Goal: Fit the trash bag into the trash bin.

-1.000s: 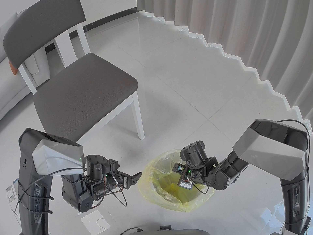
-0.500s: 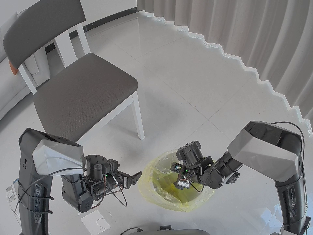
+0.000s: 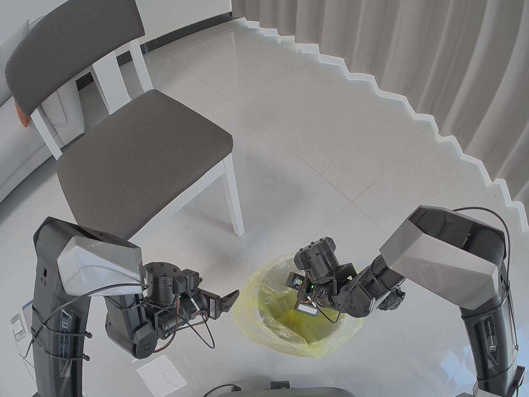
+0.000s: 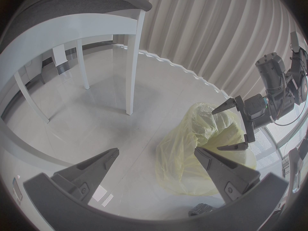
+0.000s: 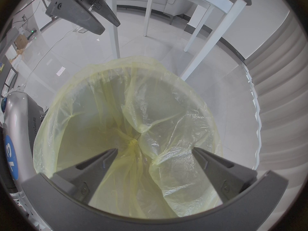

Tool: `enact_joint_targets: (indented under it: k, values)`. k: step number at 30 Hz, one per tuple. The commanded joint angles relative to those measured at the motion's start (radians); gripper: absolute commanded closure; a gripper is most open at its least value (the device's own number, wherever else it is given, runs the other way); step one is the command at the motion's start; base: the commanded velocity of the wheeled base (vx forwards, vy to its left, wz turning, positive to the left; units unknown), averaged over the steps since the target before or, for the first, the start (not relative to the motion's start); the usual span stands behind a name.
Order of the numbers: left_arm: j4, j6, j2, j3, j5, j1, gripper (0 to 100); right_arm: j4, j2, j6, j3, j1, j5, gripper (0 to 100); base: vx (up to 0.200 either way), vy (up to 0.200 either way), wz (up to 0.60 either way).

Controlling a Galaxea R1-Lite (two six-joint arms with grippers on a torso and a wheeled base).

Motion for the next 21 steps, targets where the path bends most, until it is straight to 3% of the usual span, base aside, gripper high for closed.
enact_joint_targets:
  k: [1,13,21]
  values:
    - [-0.001,0.001,0.003,0.001,0.0,-0.002,0,0.0,0.014,0.0,-0.009,-0.001,-0.001,100,0.0,0.0,0.0]
    - [-0.016,0.0,0.0,0.009,0.0,-0.007,0,0.057,-0.095,0.001,-0.018,-0.004,-0.004,100,0.0,0.0,0.0]
    - [-0.041,0.0,-0.003,0.024,0.0,-0.002,0,0.159,-0.132,0.001,-0.118,-0.021,-0.005,100,0.0,0.0,0.0]
